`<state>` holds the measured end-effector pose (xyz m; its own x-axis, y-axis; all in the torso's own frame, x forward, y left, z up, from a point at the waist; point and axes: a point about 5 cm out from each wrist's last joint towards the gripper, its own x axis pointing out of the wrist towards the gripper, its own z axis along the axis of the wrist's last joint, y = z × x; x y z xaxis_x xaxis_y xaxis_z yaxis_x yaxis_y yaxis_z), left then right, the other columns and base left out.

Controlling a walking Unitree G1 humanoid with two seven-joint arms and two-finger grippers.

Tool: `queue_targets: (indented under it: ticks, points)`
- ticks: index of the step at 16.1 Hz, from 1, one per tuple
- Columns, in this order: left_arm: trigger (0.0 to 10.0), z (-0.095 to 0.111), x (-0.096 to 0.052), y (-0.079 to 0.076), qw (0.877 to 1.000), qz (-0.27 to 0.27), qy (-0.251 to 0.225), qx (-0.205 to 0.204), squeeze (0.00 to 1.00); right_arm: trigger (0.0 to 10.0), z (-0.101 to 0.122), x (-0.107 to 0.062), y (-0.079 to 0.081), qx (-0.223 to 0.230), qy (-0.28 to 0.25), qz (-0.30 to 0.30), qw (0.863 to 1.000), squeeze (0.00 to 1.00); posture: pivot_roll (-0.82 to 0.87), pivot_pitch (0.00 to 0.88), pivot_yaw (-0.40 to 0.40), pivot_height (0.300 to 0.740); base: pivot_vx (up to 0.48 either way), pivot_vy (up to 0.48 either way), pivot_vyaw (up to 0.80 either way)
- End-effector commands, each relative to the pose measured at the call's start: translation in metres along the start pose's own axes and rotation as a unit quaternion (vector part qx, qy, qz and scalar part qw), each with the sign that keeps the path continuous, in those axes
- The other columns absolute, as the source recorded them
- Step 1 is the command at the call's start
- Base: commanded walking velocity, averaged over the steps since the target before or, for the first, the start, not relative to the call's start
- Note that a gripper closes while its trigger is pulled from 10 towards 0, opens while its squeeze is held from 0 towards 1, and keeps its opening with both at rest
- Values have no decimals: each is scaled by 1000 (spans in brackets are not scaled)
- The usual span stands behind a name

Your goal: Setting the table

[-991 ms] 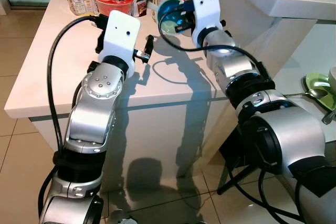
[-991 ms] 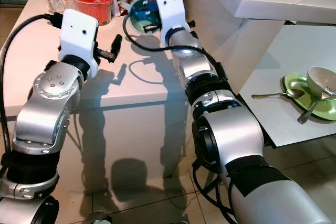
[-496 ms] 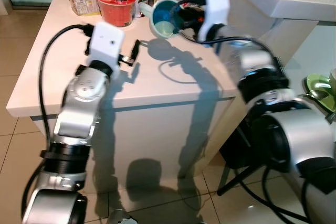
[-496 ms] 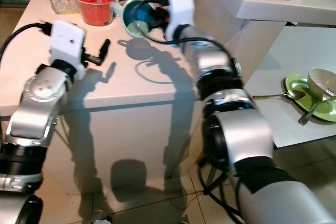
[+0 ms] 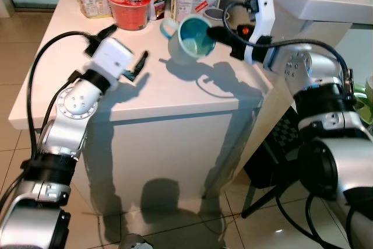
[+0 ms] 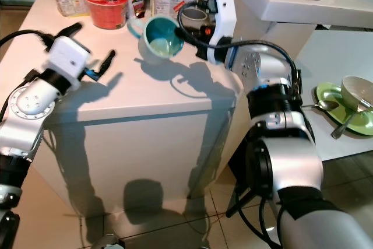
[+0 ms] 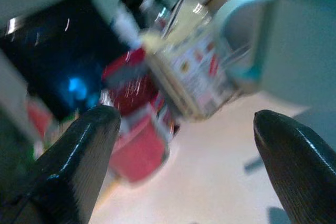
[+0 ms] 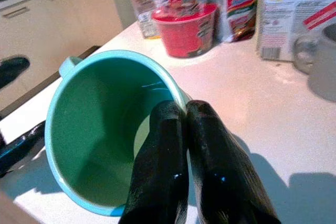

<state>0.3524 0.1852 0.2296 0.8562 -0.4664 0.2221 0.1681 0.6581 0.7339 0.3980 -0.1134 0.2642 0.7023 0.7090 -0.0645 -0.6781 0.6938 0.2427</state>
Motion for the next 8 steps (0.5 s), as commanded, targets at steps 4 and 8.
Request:
queue_targets:
  ticks: [4, 8]
  points:
    - [10000, 6, 13, -12, 992, -93, -35, 73, 0, 0, -2, -6, 15, -11, 13, 42, 999, 0, 132, 0, -93, 740, 0, 0, 0]
    - [10000, 8, 22, -14, 986, -126, -54, 96, 0, 0, -9, -18, 22, -34, 29, 64, 997, 0, 117, 0, -83, 740, 0, 0, 0]
